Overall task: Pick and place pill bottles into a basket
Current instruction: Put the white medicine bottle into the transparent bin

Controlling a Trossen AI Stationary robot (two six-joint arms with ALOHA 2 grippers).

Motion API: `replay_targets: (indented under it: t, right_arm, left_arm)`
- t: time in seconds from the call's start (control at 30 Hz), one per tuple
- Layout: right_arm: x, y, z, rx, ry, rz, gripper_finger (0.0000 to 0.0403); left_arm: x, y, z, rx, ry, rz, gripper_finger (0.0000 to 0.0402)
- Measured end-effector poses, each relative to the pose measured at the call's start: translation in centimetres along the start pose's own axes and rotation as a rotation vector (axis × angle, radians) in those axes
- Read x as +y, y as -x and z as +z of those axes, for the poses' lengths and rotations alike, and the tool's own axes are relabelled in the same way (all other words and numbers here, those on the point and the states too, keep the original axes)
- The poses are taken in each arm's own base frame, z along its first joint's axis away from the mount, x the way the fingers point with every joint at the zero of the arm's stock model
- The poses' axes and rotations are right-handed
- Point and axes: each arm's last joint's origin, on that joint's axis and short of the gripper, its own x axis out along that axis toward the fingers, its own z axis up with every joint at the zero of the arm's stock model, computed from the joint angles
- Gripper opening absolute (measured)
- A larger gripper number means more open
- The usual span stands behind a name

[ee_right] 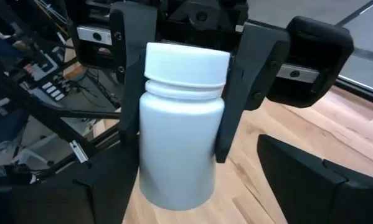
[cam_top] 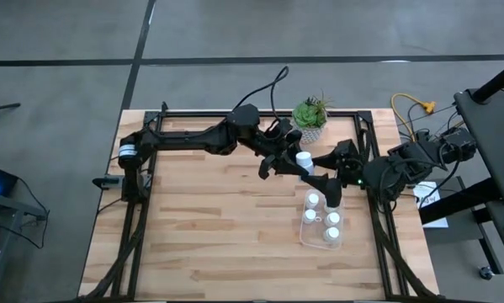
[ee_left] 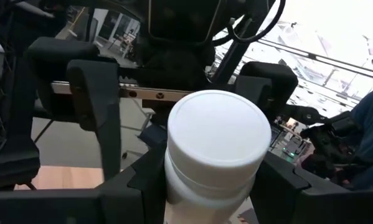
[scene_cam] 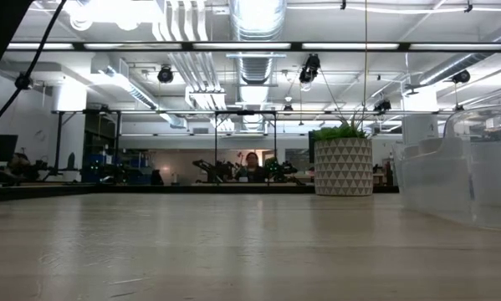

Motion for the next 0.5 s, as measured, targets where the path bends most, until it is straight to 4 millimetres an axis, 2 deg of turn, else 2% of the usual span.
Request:
replay_targets:
  t: [0.13, 0.43, 0.5]
  right_arm:
    - [0.17, -0.31, -0.17, 0.006, 0.005, 0.0, 0.0274]
    - [0.64, -0.91, -0.34, 0.004, -0.012, 0.011, 0.0159]
    - [0.63, -0.9, -0.35, 0.002, -0.008, 0.007, 0.0146]
  left_arm:
    - [0.0, -0.02, -0.04, 0.002, 0.001, 0.001, 0.0161]
    - [0.04, -0.01, -0.03, 0.001, -0.019, 0.001, 0.0161]
    - [0.03, -0.01, -0.03, 0.001, -0.029, 0.0, 0.0161]
